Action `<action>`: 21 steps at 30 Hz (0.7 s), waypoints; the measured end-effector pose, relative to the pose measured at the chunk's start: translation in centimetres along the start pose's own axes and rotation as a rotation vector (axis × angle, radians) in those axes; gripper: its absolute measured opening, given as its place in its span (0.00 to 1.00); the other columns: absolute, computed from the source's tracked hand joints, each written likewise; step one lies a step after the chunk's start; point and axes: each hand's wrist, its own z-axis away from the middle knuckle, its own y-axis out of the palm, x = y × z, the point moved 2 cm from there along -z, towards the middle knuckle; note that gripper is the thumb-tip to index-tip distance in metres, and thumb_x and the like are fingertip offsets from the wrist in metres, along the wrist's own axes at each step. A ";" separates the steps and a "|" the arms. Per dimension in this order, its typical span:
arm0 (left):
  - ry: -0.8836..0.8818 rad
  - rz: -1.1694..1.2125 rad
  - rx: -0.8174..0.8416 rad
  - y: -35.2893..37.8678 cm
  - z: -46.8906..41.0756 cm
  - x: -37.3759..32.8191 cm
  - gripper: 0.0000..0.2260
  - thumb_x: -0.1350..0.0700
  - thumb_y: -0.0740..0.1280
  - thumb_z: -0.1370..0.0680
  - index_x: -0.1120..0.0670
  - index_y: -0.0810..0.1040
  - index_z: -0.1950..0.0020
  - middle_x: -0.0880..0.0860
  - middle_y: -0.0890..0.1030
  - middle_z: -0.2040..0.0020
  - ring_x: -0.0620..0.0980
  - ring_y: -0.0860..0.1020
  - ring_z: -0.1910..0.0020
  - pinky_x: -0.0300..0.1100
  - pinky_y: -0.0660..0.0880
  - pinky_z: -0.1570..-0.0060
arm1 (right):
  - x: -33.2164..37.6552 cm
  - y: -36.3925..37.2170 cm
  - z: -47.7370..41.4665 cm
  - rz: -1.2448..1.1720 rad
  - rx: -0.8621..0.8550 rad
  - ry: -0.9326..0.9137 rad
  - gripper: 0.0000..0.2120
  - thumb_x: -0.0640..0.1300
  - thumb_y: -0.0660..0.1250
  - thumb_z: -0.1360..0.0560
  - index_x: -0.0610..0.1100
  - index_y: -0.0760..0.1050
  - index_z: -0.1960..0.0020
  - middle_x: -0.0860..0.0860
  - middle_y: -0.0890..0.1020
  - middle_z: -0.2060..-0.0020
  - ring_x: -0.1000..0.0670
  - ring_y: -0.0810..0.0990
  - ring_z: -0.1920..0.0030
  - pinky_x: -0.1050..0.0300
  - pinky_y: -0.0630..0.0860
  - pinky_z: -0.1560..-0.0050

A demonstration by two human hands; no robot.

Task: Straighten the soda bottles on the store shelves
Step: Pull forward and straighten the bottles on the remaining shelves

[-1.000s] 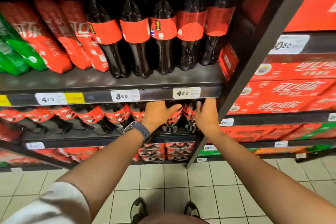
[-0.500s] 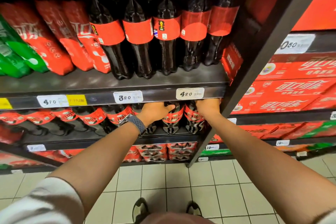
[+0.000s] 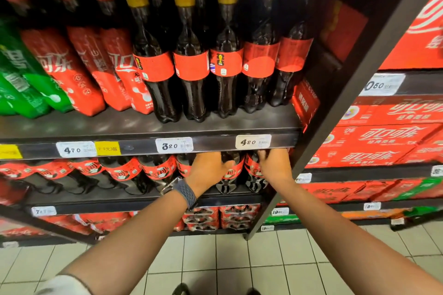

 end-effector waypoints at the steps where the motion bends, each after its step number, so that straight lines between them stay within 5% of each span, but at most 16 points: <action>1: 0.004 0.004 -0.013 -0.3 1.0 -0.3 0.23 0.46 0.67 0.23 0.57 0.69 0.34 0.57 0.80 0.46 0.56 0.78 0.44 0.50 0.74 0.44 | 0.3 -0.6 0.9 -0.027 -0.004 -0.043 0.15 0.38 0.63 0.25 0.38 0.72 0.39 0.41 0.75 0.42 0.41 0.72 0.39 0.51 0.68 0.37; 4: 0.052 -0.095 0.102 -2.3 3.7 -1.4 0.19 0.44 0.64 0.24 0.56 0.71 0.40 0.54 0.77 0.44 0.55 0.75 0.42 0.47 0.73 0.46 | 0.8 -2.4 3.7 0.008 0.124 -0.147 0.14 0.40 0.66 0.26 0.46 0.72 0.41 0.48 0.78 0.49 0.47 0.77 0.50 0.61 0.70 0.51; 7: 0.172 -0.128 0.193 -7.0 5.2 -4.2 0.17 0.42 0.61 0.23 0.51 0.74 0.39 0.50 0.78 0.42 0.53 0.75 0.41 0.47 0.73 0.44 | 3.3 -5.7 4.2 0.035 0.152 -0.175 0.03 0.46 0.65 0.25 0.51 0.77 0.52 0.54 0.83 0.59 0.51 0.81 0.57 0.52 0.77 0.55; 11: 0.452 0.126 -0.165 -15.8 6.1 -9.4 0.10 0.52 0.65 0.22 0.48 0.78 0.41 0.44 0.80 0.47 0.42 0.77 0.48 0.41 0.74 0.46 | 10.8 -12.6 2.4 -0.132 -0.184 -0.452 0.12 0.41 0.65 0.23 0.44 0.75 0.40 0.50 0.80 0.46 0.49 0.79 0.45 0.48 0.74 0.42; 14: 0.700 0.011 -0.484 -21.2 5.9 -12.4 0.11 0.54 0.63 0.22 0.50 0.77 0.39 0.45 0.79 0.45 0.41 0.74 0.47 0.35 0.69 0.44 | 15.5 -17.5 0.8 -0.102 -0.365 -0.575 0.17 0.37 0.62 0.22 0.37 0.70 0.34 0.43 0.75 0.38 0.45 0.72 0.36 0.54 0.65 0.34; 17: 0.787 -0.266 -0.625 -23.4 4.8 -14.4 0.17 0.55 0.62 0.22 0.54 0.72 0.32 0.50 0.78 0.39 0.50 0.74 0.40 0.45 0.70 0.39 | 17.9 -19.9 -1.2 -0.043 -0.334 -0.501 0.08 0.37 0.59 0.21 0.36 0.70 0.43 0.39 0.73 0.46 0.40 0.71 0.42 0.56 0.63 0.42; 21: 0.694 -0.532 -0.644 -22.8 2.7 -14.8 0.17 0.53 0.60 0.21 0.55 0.70 0.33 0.54 0.79 0.47 0.57 0.78 0.49 0.50 0.73 0.53 | 18.8 -20.3 -3.8 0.055 -0.234 -0.317 0.10 0.38 0.58 0.22 0.35 0.70 0.60 0.33 0.76 0.54 0.36 0.73 0.47 0.51 0.66 0.51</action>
